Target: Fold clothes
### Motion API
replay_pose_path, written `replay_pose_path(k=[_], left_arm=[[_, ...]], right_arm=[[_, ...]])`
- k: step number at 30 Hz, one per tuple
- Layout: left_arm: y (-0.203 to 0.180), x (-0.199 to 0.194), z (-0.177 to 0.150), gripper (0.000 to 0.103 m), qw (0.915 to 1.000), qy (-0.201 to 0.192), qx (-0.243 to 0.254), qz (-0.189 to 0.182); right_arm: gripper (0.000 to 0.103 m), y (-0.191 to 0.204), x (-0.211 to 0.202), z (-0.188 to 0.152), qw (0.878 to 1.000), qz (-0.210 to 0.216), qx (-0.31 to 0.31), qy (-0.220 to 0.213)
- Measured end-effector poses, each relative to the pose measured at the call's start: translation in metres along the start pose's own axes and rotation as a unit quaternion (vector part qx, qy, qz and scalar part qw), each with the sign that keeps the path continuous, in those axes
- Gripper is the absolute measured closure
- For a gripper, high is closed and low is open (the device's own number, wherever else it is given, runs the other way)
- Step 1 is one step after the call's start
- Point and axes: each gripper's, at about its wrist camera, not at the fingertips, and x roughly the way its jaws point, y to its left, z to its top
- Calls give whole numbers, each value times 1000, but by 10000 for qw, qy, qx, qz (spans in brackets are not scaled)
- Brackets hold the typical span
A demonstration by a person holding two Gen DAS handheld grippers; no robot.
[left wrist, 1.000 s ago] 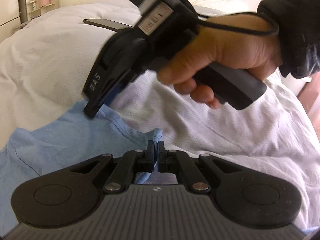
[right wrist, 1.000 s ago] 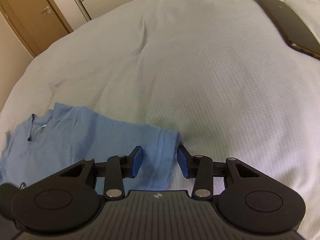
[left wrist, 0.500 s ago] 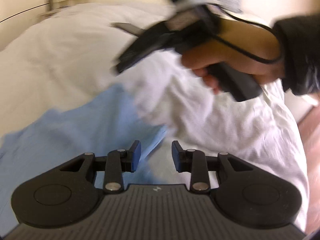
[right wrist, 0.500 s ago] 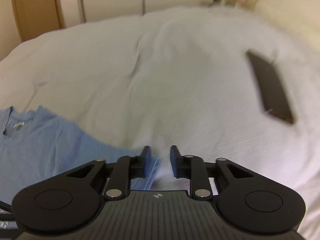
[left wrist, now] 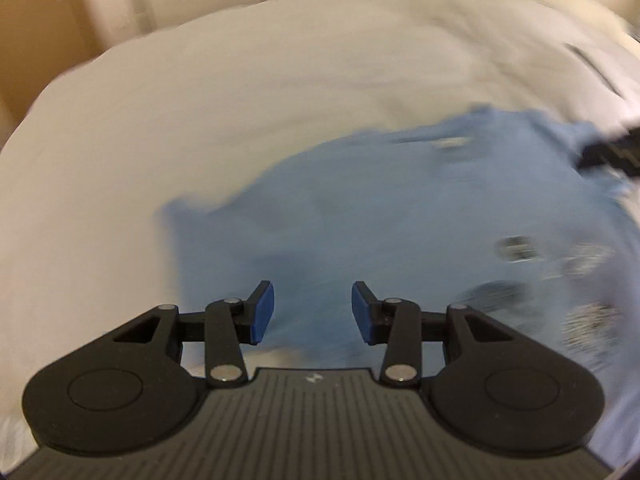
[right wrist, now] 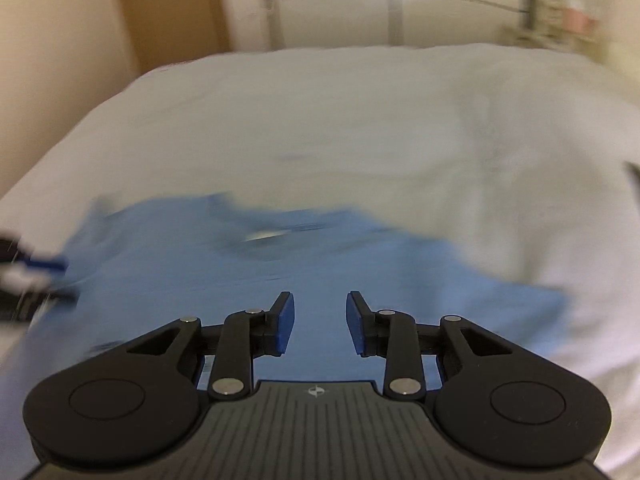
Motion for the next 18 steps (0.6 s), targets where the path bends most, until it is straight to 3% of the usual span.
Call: replay_pose_path(k=[3,5,8,10,13,15,17,18], left_arm=[[55,6,-9,66,9998,16,-186,-46],[82,9,-9,66,9999,-48,30,-131],[109,18,-1,66,9954,-205,900,-254],[115,28,7,66,9851,-327,1662,-297],[116,49,14,66,9501,-582,3058,-203],[114,64,13,66,9140,-705,3993,-158],[111,75,11,66,8838,-770,4607,-261],[111,79,14,66,8802,-756,4665,-429]], right_arm=[[71,81,17,4,9982,325,-496,91],[71,133,25,6,9958,423,-797,140],[71,205,42,10,9920,432,-1167,201],[71,253,53,10,9893,380,-1389,224],[70,307,75,7,9873,296,-1533,281],[70,332,89,5,9873,200,-1538,359],[70,348,103,4,9873,115,-1526,422],[68,353,109,4,9873,67,-1523,448]])
